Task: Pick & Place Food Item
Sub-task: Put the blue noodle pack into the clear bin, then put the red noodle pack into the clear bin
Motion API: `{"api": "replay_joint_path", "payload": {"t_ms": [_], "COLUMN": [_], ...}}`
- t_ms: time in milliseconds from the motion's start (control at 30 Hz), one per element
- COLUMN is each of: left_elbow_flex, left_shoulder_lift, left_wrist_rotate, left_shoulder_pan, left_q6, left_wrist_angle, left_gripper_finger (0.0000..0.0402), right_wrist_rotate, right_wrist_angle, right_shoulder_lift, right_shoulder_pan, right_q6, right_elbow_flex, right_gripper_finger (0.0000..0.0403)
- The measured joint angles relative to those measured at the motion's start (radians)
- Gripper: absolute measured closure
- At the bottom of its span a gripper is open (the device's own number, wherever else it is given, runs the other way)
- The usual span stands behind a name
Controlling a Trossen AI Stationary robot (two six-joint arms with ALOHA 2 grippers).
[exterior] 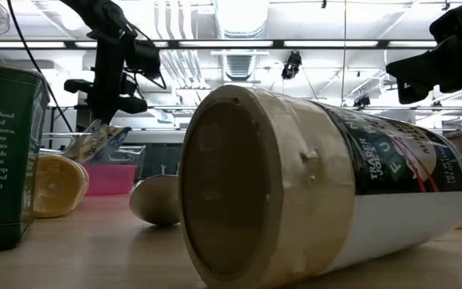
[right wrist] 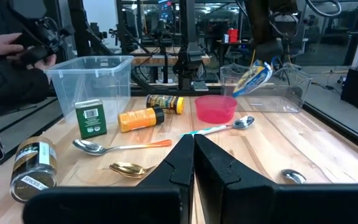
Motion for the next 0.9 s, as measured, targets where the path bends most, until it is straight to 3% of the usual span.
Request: {"api": "replay_joint_path", "payload": {"t_ms": [133,567,900], "left_elbow_flex": [-0.015,-0.025,0.013], "left_shoulder_lift": [-0.001,-0.005,-0.081], "left_wrist_rotate": [0.007,0.05,0.181], "left_shoulder_pan": [0.009,0.036,0.036], "left_q6": [-0.003,0.049,0.1], "left_wrist_angle": [0.003,0.025,0.079], "left_gripper_finger": [0.0383,0.0232,0.0199], "right_wrist_rotate": [0.0,0.0,0.0], "right_wrist_angle": [0.0,0.0,0.0], "right_shoulder_lift": [0.0,0.0,0.0], "right_shoulder_pan": [0.0,0.0,0.0], "right_q6": [0.0,0.0,0.0], "right_elbow_flex": [0.0,0.0,0.0], "right_gripper_finger": [0.0393,0.0393,0.0393]}}
